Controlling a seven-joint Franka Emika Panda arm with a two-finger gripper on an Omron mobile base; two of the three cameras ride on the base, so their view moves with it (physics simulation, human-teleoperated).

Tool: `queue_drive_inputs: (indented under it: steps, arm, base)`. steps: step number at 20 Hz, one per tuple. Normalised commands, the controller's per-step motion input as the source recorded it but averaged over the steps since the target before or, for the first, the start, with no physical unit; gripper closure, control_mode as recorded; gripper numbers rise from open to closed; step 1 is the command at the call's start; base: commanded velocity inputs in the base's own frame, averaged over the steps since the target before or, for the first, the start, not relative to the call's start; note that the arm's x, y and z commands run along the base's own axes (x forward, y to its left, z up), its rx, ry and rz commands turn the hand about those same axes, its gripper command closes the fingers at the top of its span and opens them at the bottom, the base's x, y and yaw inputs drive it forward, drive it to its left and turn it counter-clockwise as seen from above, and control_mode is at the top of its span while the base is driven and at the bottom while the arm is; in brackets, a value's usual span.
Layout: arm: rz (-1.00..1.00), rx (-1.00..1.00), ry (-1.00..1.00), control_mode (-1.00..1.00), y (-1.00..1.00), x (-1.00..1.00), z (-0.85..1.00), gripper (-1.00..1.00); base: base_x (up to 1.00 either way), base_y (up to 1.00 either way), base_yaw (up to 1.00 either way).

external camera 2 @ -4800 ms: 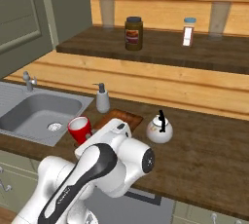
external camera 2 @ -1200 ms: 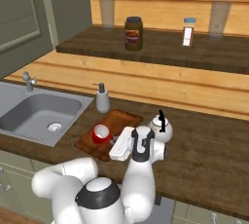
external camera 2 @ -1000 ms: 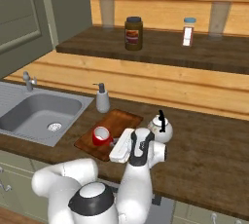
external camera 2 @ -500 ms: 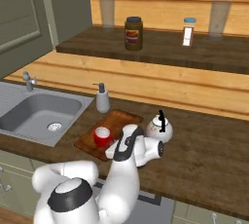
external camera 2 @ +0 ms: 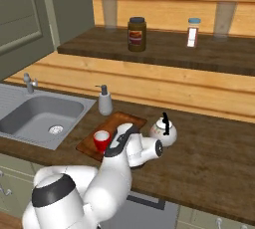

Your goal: Pick the kettle from the counter and place it on the tray. Then pick the mug from the cabinet and place it on the tray. Then close the cabinet doors.

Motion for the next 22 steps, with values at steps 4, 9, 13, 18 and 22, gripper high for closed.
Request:
queue_drive_inputs:
  steps: [4, 9, 13, 18, 22]
  arm:
    - [-0.03, -0.03, 0.00, -1.00, -0.10, -0.27, 0.65, -1.00]
    - [-0.07, -0.03, 0.00, -1.00, 0.00, -0.30, 0.77, -1.00]
    - [-0.20, 0.00, 0.02, -1.00, -0.02, -0.29, 0.73, -1.00]
    - [-0.33, 0.00, 0.14, -1.00, -0.19, -0.17, 0.68, -1.00]
    - [-0.39, 0.00, 0.28, -1.00, -0.37, -0.07, 0.62, -1.00]
  base:
    - [0.00, 0.00, 0.00]
    - [0.00, 0.00, 0.00]
    - [0.00, 0.00, 0.00]
    - [0.00, 0.00, 0.00]
    - [0.00, 0.00, 0.00]
